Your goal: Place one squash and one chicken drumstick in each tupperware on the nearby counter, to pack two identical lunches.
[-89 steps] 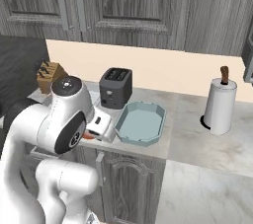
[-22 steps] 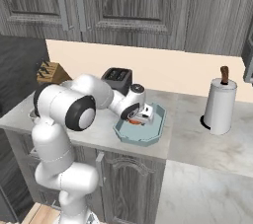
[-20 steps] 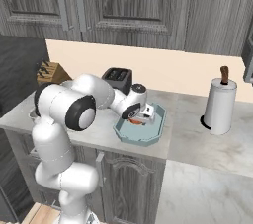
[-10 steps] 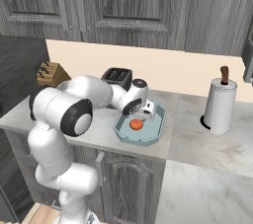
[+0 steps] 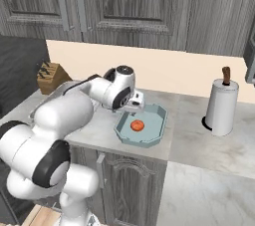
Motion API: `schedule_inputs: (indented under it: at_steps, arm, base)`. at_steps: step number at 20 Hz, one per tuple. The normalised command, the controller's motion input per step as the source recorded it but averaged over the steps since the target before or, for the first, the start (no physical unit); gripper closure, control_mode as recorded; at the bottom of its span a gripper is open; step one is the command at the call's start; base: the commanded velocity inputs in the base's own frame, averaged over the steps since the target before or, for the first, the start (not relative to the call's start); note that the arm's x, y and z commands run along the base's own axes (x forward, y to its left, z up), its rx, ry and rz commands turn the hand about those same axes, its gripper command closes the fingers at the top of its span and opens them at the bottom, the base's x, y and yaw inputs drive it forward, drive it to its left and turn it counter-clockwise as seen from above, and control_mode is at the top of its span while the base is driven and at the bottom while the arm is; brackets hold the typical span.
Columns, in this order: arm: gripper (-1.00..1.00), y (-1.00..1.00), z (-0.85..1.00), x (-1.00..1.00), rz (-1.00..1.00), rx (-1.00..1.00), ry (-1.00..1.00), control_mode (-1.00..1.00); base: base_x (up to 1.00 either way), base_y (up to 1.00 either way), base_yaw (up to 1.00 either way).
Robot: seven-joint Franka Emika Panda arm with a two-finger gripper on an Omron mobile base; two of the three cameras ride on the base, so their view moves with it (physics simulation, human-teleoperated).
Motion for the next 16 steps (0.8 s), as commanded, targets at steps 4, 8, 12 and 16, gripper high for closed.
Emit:
schedule_inputs:
  at_steps: [4, 8, 12, 16]
  arm:
    - [-1.0, 0.5, 0.6, -1.0, 0.0, -0.1, -0.21, -1.0]
    - [-1.0, 0.43, 0.2, -1.0, 0.0, -0.12, -0.33, -1.0]
    - [-1.0, 0.44, 0.42, -1.0, 0.0, -0.09, -0.31, -1.0]
    - [-1.0, 0.36, 0.85, -1.0, 0.0, -0.03, -0.16, -1.0]
  base:
    - [0.0, 0.0, 0.0]
    - [0.0, 0.0, 0.0]
    - [0.0, 0.0, 0.0]
    - [0.0, 0.0, 0.0]
